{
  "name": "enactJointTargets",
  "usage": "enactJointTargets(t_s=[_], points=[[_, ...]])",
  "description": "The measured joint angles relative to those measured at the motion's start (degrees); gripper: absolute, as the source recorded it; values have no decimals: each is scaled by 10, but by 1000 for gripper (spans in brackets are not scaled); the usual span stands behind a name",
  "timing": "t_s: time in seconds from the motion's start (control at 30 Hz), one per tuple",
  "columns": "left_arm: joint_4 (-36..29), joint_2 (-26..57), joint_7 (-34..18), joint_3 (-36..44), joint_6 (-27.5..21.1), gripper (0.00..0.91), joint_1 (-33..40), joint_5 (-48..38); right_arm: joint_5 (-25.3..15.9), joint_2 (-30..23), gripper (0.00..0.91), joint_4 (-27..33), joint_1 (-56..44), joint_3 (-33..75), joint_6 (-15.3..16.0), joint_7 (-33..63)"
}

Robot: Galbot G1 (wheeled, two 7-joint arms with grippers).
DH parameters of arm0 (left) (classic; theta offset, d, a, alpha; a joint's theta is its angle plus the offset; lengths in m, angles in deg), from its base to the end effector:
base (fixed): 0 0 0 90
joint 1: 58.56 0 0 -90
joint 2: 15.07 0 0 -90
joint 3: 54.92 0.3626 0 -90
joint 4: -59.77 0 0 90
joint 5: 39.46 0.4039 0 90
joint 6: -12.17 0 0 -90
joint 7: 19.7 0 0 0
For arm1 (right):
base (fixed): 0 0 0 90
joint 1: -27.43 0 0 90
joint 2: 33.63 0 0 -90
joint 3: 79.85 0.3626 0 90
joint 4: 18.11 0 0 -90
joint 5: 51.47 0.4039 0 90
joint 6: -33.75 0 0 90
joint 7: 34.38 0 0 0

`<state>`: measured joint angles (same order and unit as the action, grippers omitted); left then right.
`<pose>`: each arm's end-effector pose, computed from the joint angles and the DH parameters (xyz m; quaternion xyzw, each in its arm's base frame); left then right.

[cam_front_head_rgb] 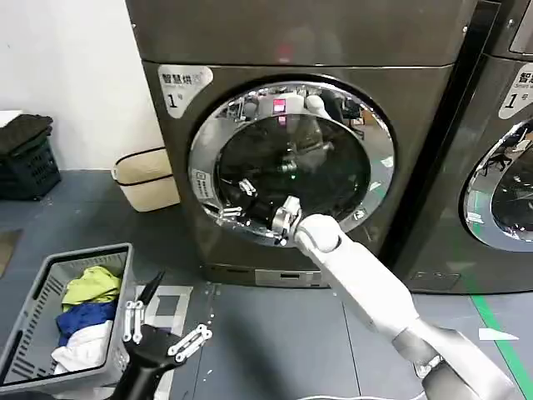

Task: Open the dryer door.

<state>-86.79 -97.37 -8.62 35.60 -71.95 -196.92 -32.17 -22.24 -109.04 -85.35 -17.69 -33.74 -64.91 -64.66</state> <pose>0.1288 0.0014 -0.1833 0.1514 0.9756 0.1094 0.1151 0.5904 0.1192 -0.2125 -0.5106 0.8478 -0.0780 0.1206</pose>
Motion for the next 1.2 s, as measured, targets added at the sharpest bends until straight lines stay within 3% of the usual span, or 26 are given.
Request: enactJointTargets(t_s=[0.37,0.6,1.0,1.2], points=[[0,1,0,-4,0,907,0,-3,0,-16,907,18,15,-9,-6,-20],[0,2,0,-7,0,907,0,-4,13,-10,907,12,16,-15,-29,-50],[5,7,0,-15,-2,907,5,-10,53,35,907,-31,9,-30,-38,-105],[10,9,1,-16,-5,907,12,-12,106,66,907,-46,6,-22,-35,-223]])
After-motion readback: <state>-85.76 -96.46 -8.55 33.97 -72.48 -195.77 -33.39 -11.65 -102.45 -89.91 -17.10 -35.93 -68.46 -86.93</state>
